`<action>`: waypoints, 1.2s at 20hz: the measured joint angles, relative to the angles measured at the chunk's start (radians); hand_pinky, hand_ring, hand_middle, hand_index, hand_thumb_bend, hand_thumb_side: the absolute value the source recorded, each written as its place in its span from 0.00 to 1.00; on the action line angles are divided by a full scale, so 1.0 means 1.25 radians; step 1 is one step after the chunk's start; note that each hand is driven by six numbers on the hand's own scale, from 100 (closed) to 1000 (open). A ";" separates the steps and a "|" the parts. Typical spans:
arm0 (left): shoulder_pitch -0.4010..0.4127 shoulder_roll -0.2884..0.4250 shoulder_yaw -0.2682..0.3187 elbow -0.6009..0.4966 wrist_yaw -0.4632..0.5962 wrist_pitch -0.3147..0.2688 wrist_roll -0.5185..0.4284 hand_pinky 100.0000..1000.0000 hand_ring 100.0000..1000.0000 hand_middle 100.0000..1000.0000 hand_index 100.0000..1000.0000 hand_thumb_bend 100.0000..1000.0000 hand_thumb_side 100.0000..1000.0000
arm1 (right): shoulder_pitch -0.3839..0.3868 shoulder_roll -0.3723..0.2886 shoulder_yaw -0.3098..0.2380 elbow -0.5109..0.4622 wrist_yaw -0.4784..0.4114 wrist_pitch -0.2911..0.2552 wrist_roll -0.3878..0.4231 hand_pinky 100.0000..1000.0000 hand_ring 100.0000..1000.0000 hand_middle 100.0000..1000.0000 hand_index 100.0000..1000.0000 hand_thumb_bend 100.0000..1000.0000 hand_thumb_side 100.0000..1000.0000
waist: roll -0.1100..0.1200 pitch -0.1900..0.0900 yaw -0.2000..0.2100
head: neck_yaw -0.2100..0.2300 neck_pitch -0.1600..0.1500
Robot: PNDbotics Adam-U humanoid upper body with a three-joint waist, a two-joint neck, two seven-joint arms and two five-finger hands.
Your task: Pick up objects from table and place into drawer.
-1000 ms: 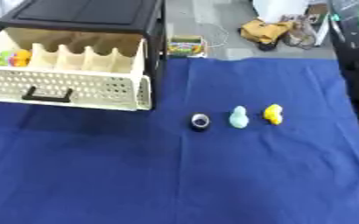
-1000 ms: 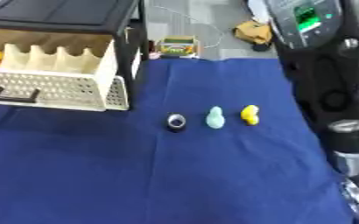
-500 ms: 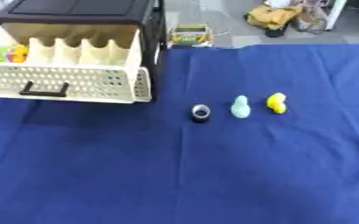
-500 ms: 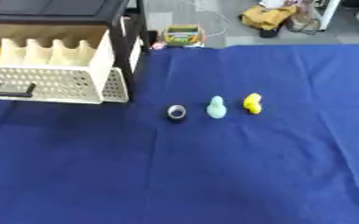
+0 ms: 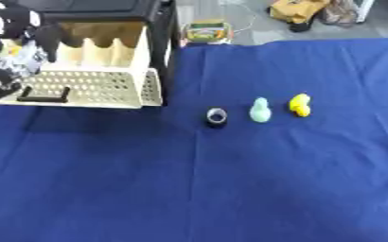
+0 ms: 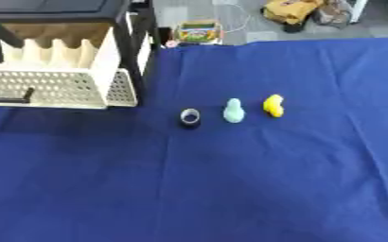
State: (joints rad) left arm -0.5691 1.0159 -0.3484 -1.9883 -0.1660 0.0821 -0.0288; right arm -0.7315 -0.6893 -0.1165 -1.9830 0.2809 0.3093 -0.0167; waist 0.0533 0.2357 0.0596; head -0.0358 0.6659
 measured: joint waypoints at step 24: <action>0.143 0.030 0.010 0.000 -0.183 -0.026 -0.295 0.29 0.29 0.35 0.71 0.00 1.00 | 0.067 -0.001 0.051 0.000 -0.076 -0.026 -0.295 0.66 0.69 0.64 0.77 0.22 0.91 | -0.019 0.008 0.005 | 0.007 -0.035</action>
State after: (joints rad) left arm -0.3909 1.0536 -0.3360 -1.9886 -0.3953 0.0500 -0.3972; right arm -0.6483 -0.6909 -0.0523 -1.9834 0.1860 0.2774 -0.3857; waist 0.0292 0.2452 0.0657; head -0.0272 0.6221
